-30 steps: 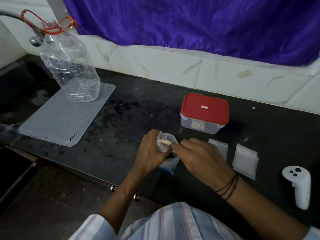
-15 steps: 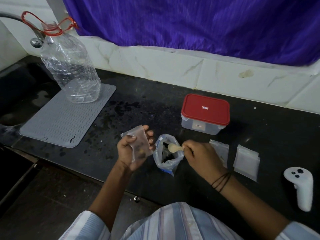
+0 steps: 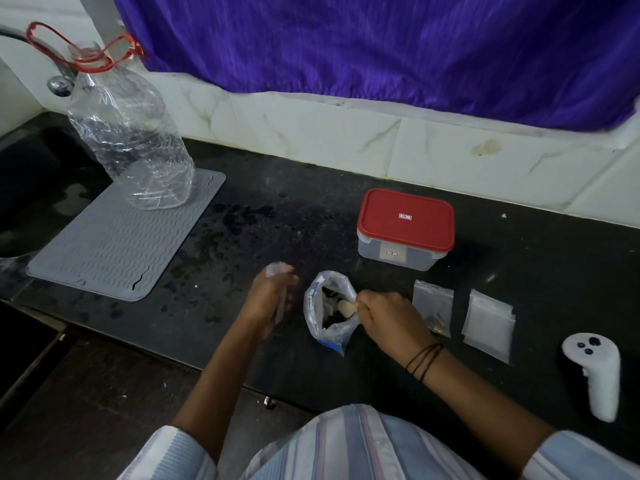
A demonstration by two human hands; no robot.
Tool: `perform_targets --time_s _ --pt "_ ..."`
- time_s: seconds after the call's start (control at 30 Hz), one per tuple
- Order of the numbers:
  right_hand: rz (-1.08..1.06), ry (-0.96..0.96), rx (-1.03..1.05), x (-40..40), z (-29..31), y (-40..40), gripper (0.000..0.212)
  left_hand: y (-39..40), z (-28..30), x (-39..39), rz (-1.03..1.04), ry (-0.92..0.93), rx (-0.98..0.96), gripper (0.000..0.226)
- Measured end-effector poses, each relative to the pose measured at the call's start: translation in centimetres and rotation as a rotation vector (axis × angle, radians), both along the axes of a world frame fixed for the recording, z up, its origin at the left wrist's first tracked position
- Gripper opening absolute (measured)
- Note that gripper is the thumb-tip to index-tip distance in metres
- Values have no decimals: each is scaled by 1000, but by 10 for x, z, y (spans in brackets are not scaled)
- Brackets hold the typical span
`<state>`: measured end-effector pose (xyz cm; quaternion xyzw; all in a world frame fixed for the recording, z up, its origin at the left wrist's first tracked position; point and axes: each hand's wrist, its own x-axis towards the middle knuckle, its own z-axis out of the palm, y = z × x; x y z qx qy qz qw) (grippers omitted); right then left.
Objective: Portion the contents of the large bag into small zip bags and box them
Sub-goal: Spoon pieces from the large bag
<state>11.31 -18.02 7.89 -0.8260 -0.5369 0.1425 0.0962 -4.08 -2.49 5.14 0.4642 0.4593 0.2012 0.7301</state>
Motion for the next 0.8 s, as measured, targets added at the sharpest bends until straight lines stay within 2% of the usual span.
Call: perform_targets --time_s 0.07,0.17,0.23,0.3,0.43,0.63,0.8 --pt "-31 38 -3 2 -2 0 19 -4 -2 6 10 195 98 23" --pt "-39 58 -23 0 -6 0 16 -17 0 15 -97 212 77 34" --pt "-46 74 -47 -2 -6 1 15 -26 -1 19 -138 229 110 19" --pt "-61 89 -40 -2 -5 1 18 -31 -5 23 -171 201 115 9" --pt "-98 166 -63 1 -4 0 18 -34 -4 27 -166 184 1 11" --pt "-216 394 -51 8 -6 -10 20 -32 -15 30 -6 160 -202 47" --pt "-308 520 -22 9 -8 -18 18 -35 -16 31 22 109 -175 39"
